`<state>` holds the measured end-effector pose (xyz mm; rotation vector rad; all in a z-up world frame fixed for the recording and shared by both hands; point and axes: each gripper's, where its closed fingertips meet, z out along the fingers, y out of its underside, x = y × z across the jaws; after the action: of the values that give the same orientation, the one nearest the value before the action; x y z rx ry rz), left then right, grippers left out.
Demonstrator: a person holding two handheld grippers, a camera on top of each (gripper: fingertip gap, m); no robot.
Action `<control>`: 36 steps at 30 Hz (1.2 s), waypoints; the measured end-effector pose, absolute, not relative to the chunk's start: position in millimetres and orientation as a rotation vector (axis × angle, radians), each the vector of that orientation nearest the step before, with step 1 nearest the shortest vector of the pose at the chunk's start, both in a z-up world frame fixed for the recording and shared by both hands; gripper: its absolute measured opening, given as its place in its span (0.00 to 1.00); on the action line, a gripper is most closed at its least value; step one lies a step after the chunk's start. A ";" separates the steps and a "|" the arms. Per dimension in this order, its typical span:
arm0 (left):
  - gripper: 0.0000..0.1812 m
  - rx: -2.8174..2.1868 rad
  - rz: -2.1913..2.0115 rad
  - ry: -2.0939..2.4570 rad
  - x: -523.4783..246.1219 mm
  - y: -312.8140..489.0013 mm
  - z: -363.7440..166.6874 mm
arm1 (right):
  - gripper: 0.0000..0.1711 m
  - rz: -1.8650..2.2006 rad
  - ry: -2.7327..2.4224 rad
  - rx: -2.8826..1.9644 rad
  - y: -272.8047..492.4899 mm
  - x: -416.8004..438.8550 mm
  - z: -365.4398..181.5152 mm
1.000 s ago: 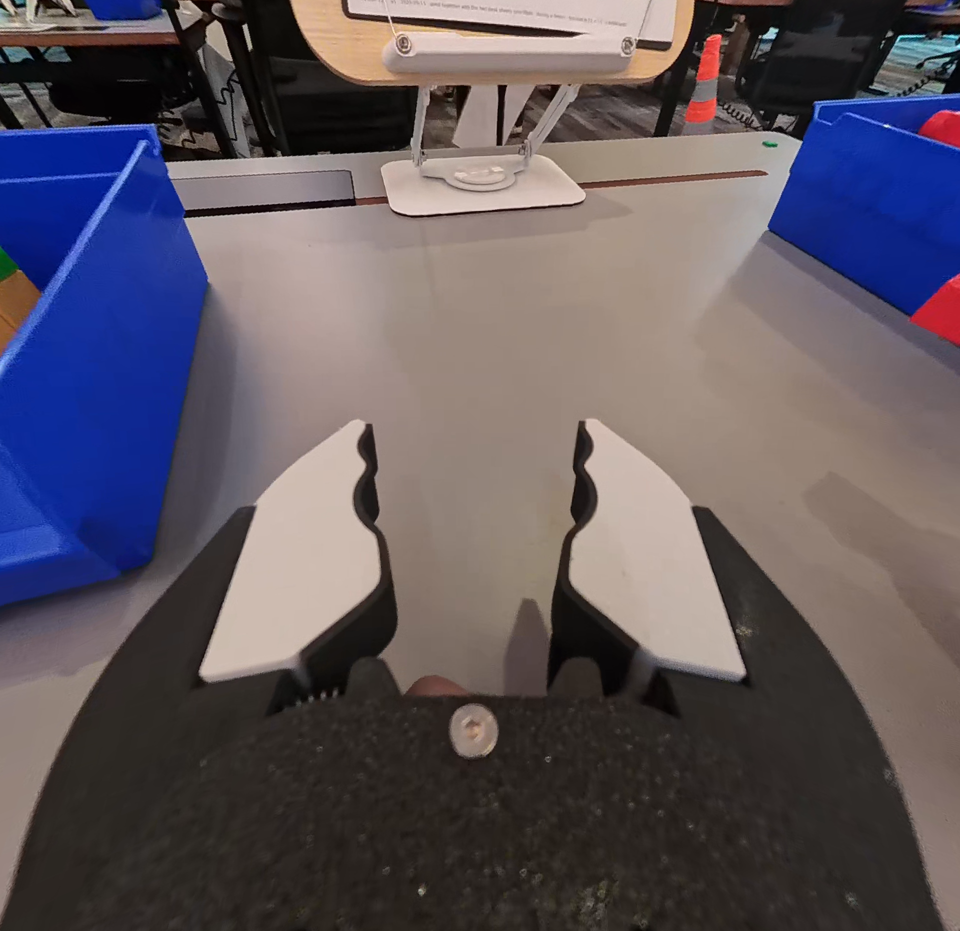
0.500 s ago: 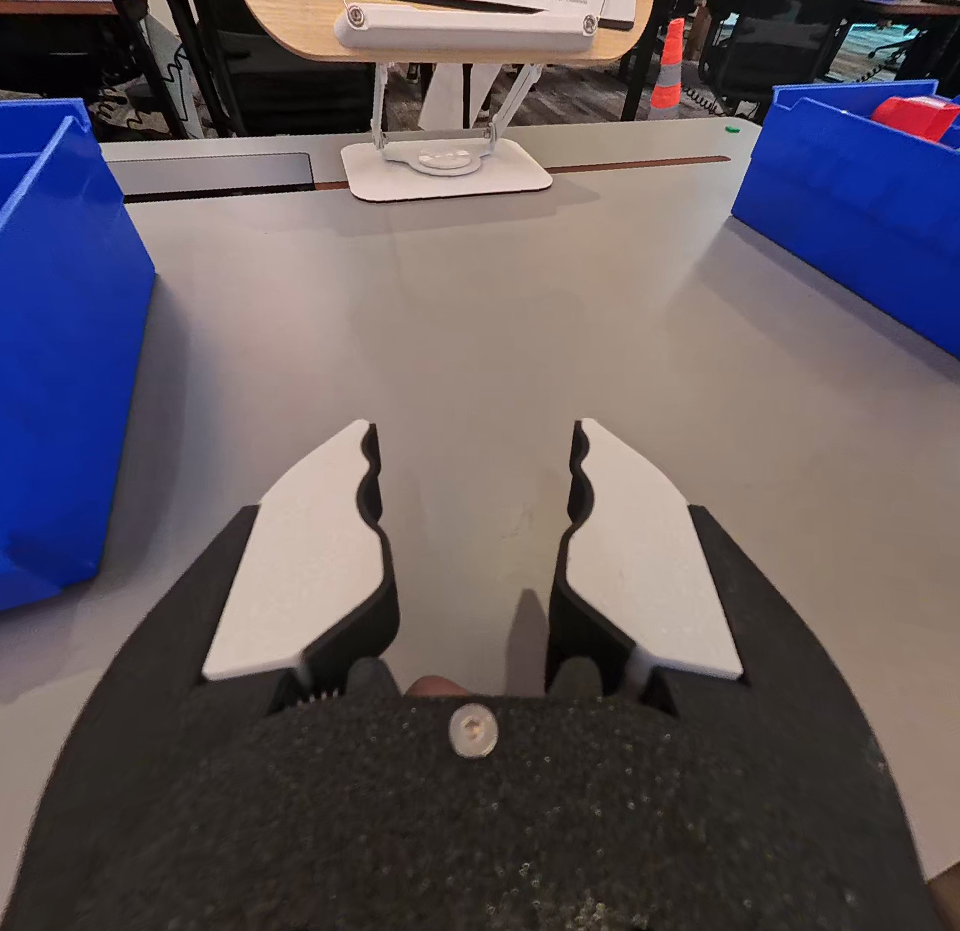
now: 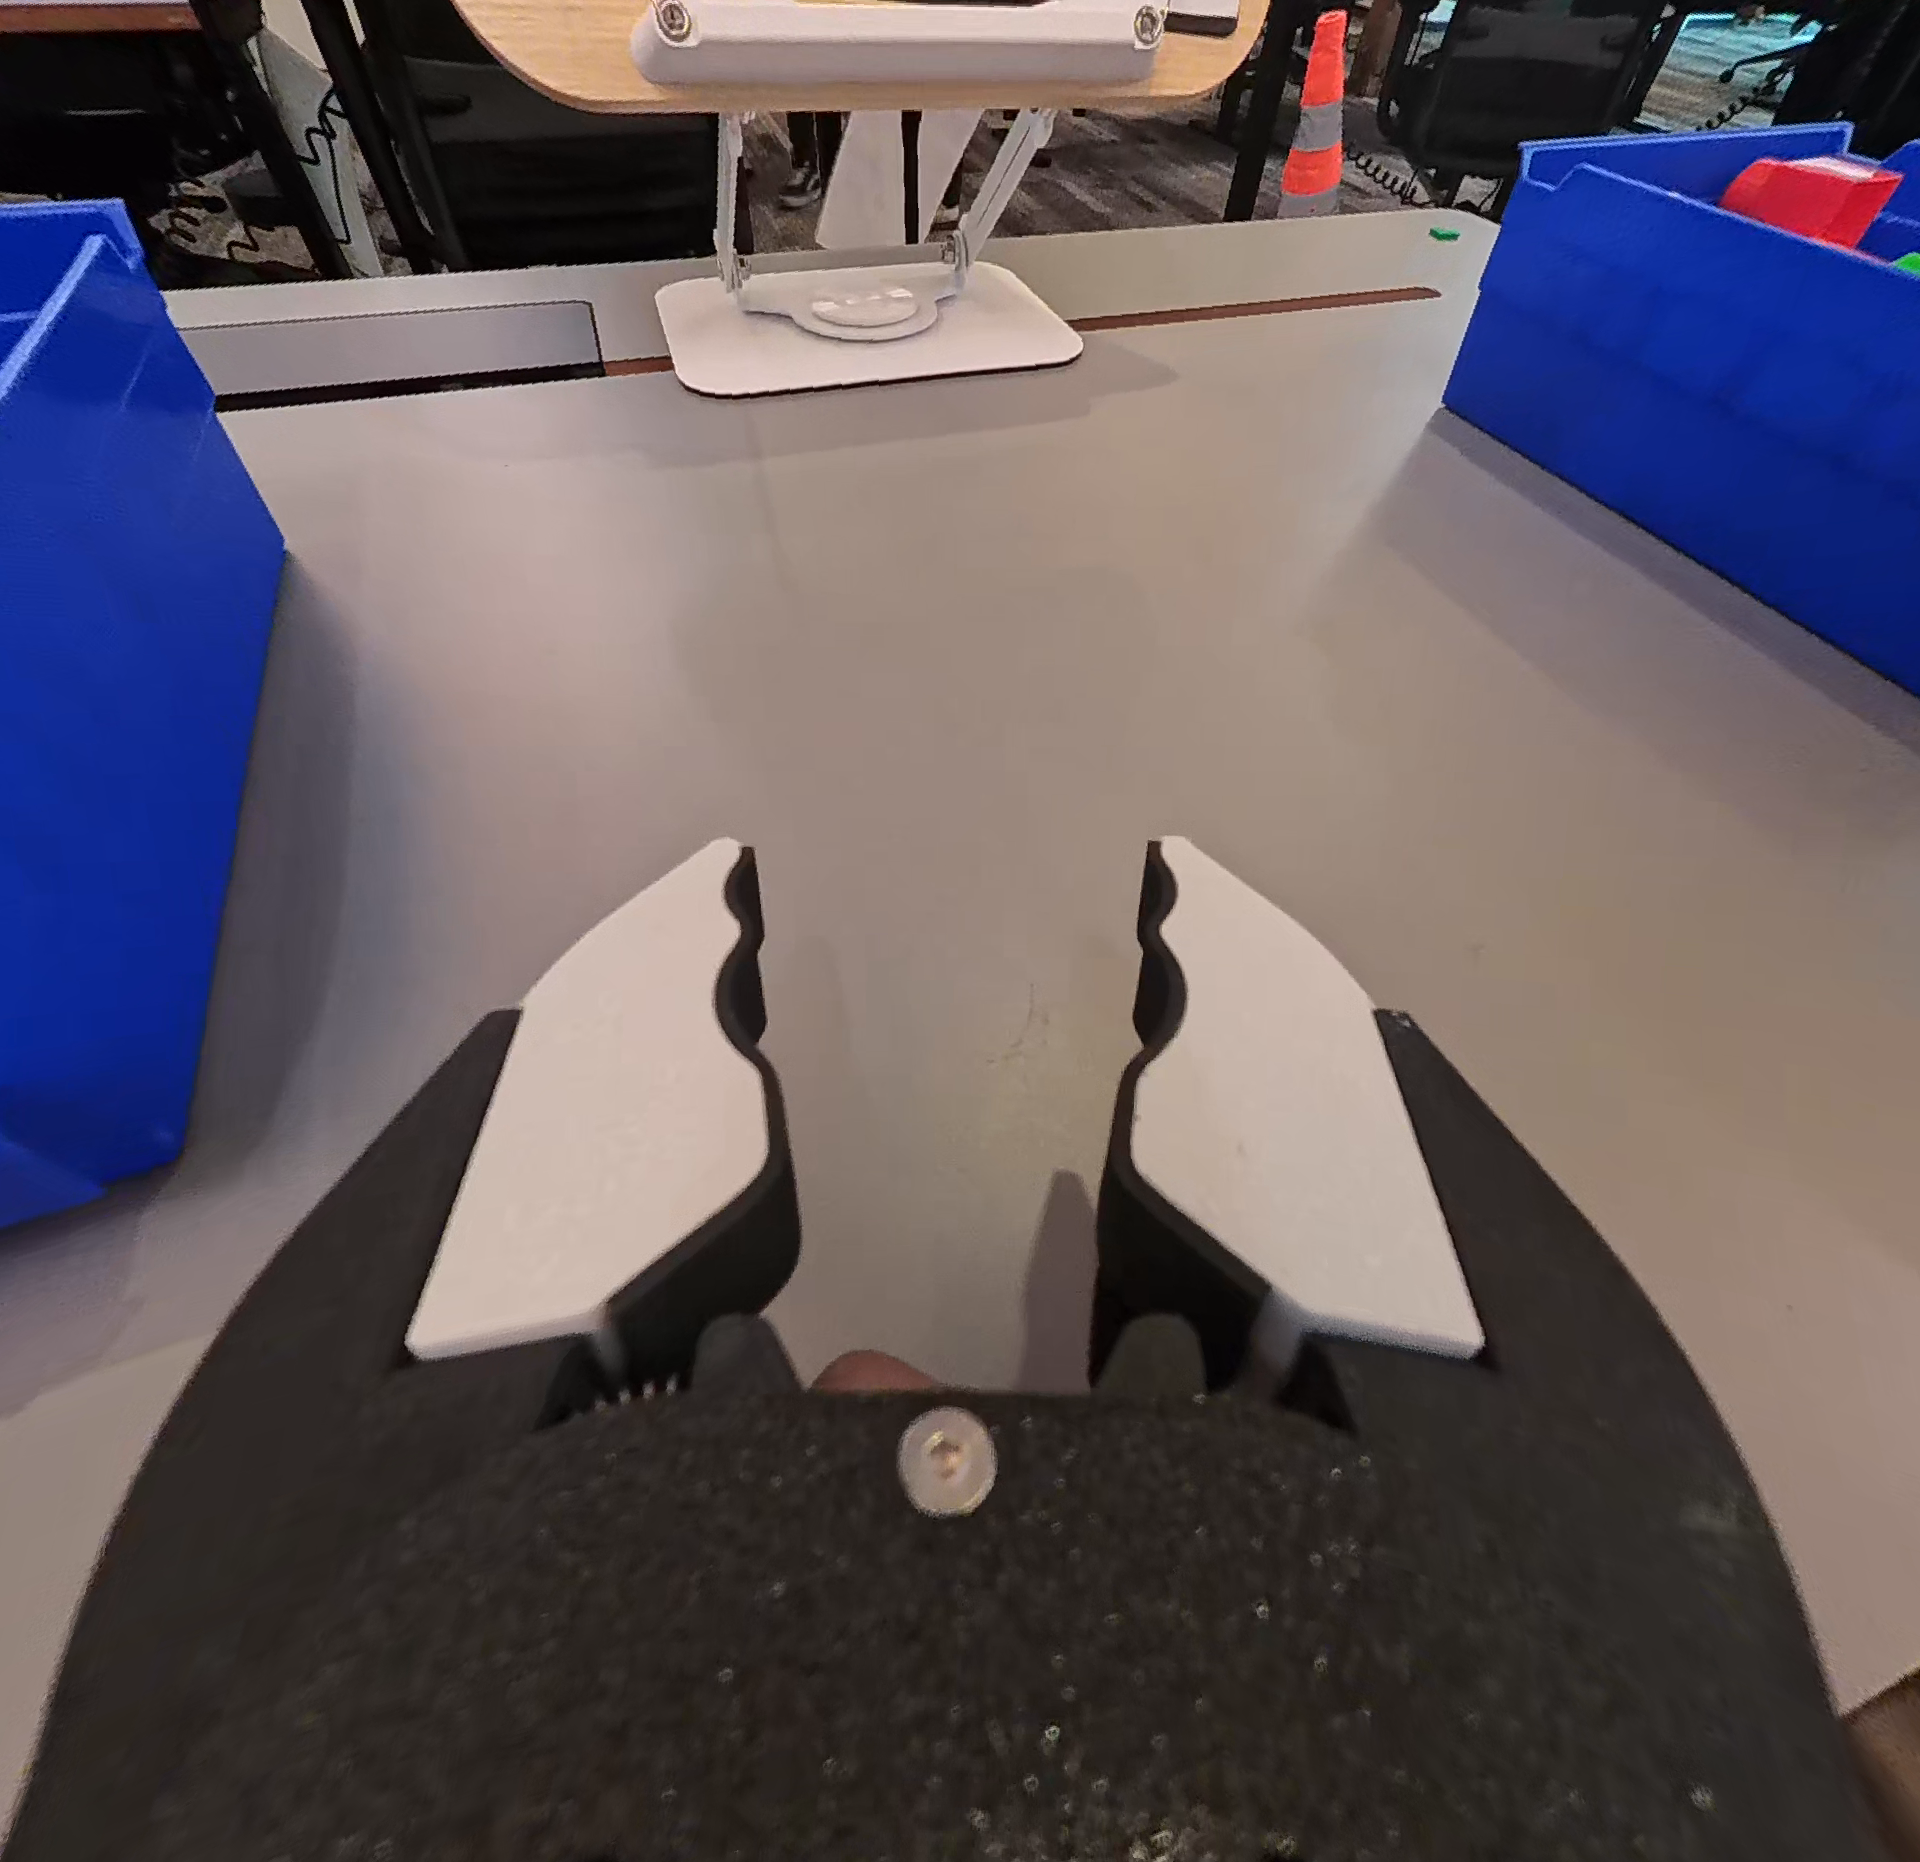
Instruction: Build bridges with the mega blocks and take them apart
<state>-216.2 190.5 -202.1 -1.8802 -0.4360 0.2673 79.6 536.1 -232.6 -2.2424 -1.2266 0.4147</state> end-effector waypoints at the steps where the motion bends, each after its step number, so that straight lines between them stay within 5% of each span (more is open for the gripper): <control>1: 0.38 -1.881 0.266 -0.434 -215.9 190.7 -202.3 | 0.21 0.400 -1.219 -2.242 537.9 80.5 -232.4; 7: 0.38 -1.880 0.258 -0.431 -215.6 190.3 -202.1 | 0.23 0.369 -1.207 -2.241 539.7 83.8 -229.3; 11: 0.38 -1.885 0.257 -0.426 -214.9 190.8 -202.6 | 0.38 0.336 -1.178 -2.189 542.1 84.7 -211.2; 20: 0.38 -1.884 0.298 -0.430 -220.8 191.4 -200.5 | 0.37 0.562 -1.072 -1.541 431.2 23.7 -53.9; 27: 0.38 -1.863 0.321 -0.448 -226.5 188.1 -194.3 | 0.42 0.730 -1.027 -1.440 334.5 -56.1 -130.5; 36: 0.39 -1.863 0.324 -0.478 -227.9 180.3 -198.4 | 0.43 0.764 -1.082 -1.498 310.9 -76.4 -180.1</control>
<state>-227.9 180.3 -198.4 -1.8630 -0.4783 0.3240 -76.4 310.9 -180.1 -1.4979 -1.0823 0.7642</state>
